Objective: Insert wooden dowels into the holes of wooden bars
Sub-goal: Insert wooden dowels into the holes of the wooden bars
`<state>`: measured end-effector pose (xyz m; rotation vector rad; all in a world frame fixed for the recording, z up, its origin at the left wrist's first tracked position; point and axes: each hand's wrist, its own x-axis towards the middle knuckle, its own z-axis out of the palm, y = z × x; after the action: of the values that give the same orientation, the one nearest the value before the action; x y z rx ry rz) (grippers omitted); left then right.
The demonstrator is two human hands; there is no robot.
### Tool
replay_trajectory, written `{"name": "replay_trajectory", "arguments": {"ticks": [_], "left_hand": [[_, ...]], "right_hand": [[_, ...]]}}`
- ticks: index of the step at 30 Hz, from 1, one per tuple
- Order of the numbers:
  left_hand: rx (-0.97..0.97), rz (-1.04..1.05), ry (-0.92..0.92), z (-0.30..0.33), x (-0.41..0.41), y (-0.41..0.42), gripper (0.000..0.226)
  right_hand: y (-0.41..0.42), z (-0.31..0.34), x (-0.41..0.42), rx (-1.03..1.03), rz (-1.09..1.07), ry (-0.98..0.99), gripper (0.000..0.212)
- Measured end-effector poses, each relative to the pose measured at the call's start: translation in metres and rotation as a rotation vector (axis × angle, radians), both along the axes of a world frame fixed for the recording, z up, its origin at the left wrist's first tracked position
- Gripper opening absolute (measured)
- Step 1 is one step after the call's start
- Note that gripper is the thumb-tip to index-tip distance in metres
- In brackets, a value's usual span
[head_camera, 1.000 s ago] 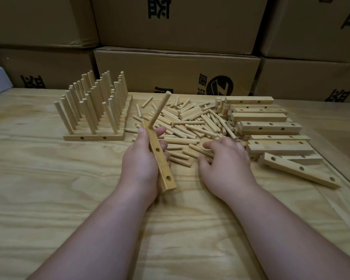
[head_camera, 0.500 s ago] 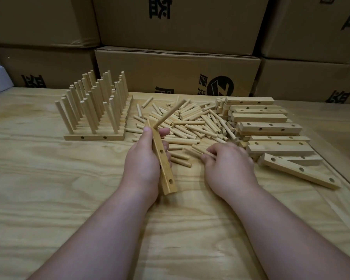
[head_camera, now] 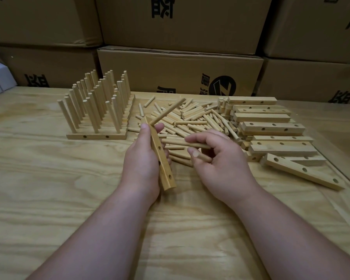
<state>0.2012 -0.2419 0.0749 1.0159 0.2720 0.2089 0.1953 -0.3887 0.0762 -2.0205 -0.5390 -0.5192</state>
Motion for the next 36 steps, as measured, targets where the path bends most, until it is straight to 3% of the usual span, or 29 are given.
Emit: {"name": "replay_trajectory", "arguments": {"ticks": [7,14,22,29,33,36], "left_hand": [[0.076,0.039,0.033,0.0017,-0.0011,-0.0010,0.046],[0.066,0.056,-0.003,0.0013,-0.0006,0.0001,0.038],[0.232,-0.022,-0.030,-0.0041,-0.0007,0.0017,0.049],[0.233,-0.040,-0.042,-0.0048,-0.0014,0.0020,0.046],[0.226,-0.025,-0.028,-0.0026,-0.0020,-0.0016,0.044],[0.117,0.022,-0.010,0.0006,-0.0017,-0.0020,0.048]], "right_hand": [[0.0003,0.0029,-0.0031,-0.010,-0.015,0.001,0.010],[-0.0005,0.0019,-0.0033,-0.122,-0.003,-0.031,0.009],[-0.0054,0.0019,-0.0003,-0.087,0.006,0.012,0.010],[-0.0044,-0.0019,-0.0001,-0.066,0.015,0.025,0.007],[0.0000,-0.0064,-0.0024,0.066,0.031,0.036,0.031],[-0.0005,-0.0042,-0.0027,0.204,0.044,0.044,0.046]]}}
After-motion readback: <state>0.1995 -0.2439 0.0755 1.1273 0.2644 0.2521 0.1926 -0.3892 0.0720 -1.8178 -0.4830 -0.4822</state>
